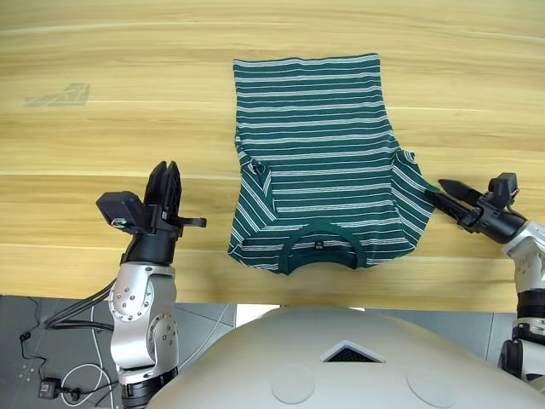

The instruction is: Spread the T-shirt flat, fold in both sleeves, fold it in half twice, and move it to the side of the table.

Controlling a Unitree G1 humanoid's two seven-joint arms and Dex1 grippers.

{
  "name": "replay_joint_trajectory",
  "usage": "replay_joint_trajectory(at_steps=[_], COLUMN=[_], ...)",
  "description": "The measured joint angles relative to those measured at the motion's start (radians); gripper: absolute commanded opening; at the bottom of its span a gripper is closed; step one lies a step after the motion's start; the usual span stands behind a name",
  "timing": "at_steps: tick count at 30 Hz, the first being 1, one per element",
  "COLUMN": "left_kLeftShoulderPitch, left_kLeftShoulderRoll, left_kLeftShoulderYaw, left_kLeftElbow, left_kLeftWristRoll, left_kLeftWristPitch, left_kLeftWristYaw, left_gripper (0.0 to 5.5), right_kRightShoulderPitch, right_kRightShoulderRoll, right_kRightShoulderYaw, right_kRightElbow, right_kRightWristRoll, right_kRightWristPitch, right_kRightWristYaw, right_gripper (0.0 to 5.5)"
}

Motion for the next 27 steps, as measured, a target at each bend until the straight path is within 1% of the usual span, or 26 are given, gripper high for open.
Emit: replay_joint_trajectory(at_steps=[1,9,10,15,23,27], left_kLeftShoulderPitch=[0.0,0.0,0.0,0.0,-0.007,-0.011], left_kLeftShoulderRoll=[-0.001,-0.003,-0.003,-0.006,-0.015,-0.015], left_kLeftShoulderYaw=[0.0,-0.001,-0.001,-0.011,-0.018,-0.024], left_kLeftElbow=[0.001,0.01,0.01,0.01,0.023,0.026], left_kLeftWristRoll=[0.0,0.002,0.002,0.017,0.02,0.023], left_kLeftWristPitch=[0.0,0.0,0.0,0.0,0.0,-0.001], left_kLeftWristYaw=[0.0,0.0,0.0,0.0,0.001,0.0], left_gripper=[0.69,0.69,0.69,0.69,0.69,0.69], right_kRightShoulderPitch=[-0.001,0.014,0.014,0.0,-0.03,-0.015], right_kRightShoulderRoll=[0.0,-0.001,-0.001,-0.002,-0.002,0.0], right_kRightShoulderYaw=[0.001,0.014,0.013,0.011,-0.001,-0.003], right_kRightElbow=[0.005,0.013,0.013,0.026,0.051,-0.036], right_kRightWristRoll=[0.0,0.001,0.001,0.001,0.005,0.046], right_kRightWristPitch=[-0.003,-0.014,-0.016,-0.029,-0.039,-0.009], right_kRightWristYaw=[0.001,0.055,0.056,0.058,0.055,0.089], right_gripper=[2.51,1.01,0.94,0.01,0.01,0.01])
